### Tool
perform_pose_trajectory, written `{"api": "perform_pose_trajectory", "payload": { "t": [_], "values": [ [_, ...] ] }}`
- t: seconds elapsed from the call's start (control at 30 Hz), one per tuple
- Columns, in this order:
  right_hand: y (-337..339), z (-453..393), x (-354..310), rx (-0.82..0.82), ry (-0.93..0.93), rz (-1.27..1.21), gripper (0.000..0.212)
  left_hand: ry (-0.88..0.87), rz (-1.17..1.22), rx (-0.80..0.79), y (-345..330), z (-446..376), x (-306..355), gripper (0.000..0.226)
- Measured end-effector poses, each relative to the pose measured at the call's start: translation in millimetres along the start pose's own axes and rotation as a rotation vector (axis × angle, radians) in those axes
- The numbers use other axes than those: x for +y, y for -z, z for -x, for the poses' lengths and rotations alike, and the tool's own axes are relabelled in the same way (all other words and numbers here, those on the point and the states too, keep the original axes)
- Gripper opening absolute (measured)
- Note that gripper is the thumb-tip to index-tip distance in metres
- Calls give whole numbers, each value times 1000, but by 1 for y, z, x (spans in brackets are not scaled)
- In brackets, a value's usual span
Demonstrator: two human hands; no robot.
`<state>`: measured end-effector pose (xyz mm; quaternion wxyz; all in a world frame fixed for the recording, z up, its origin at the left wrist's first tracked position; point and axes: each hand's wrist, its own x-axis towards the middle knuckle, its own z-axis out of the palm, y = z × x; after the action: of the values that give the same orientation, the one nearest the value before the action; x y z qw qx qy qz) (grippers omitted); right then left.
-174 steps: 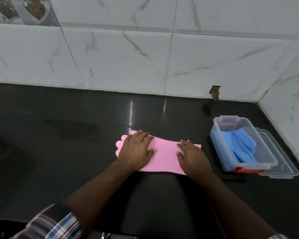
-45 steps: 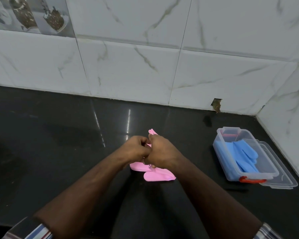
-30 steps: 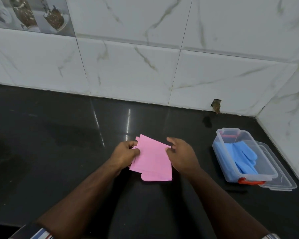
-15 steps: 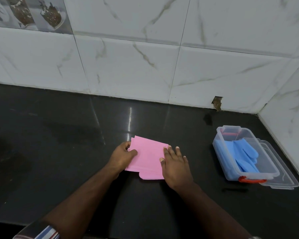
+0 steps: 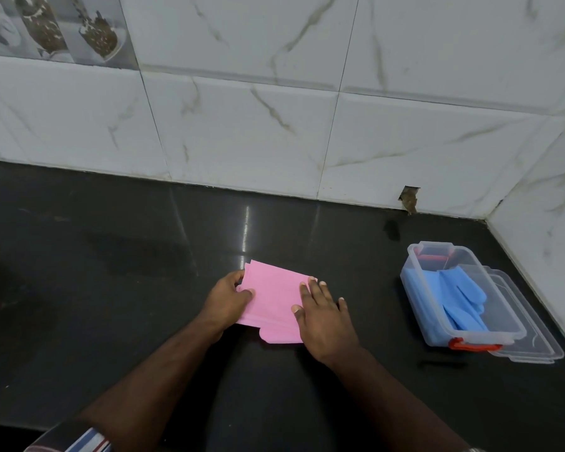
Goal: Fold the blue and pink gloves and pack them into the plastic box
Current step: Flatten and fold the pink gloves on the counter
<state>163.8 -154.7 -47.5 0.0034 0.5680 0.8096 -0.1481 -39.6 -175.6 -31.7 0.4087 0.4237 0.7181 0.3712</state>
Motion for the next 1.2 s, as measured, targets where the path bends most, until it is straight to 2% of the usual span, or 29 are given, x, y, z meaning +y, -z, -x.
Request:
{"api": "perform_pose_trajectory", "payload": {
  "t": [0.07,0.13,0.2,0.27,0.37,0.47,0.53,0.77,0.93,1.2],
  "values": [
    [-1,0,-1,-1,4,19,57,0,-54,-3,2,0,2,33],
    [-2,0,-3,10,12,38,57,-72,-286,67,4,1,8,48],
    [-3,-1,-3,25,16,55,56,-206,-619,183,0,8,18,66],
    [-4,-1,-3,39,21,65,56,-404,-771,243,-13,16,28,68],
    [-7,-2,-3,47,29,80,58,-621,-871,115,-34,14,23,56],
    [-5,-2,-2,54,37,71,57,-569,-1042,12,-38,0,6,60],
    [0,-4,0,69,50,24,53,-526,-1066,-22,-36,-5,-3,68],
    [-4,-10,0,60,82,56,56,-548,-1028,-14,-35,-11,-19,73],
    [-14,-10,2,86,93,99,66,-546,-1004,-2,-37,-10,-24,73],
    [-15,-12,2,64,87,97,58,-544,-1012,6,-40,-13,-28,72]
  ]
}}
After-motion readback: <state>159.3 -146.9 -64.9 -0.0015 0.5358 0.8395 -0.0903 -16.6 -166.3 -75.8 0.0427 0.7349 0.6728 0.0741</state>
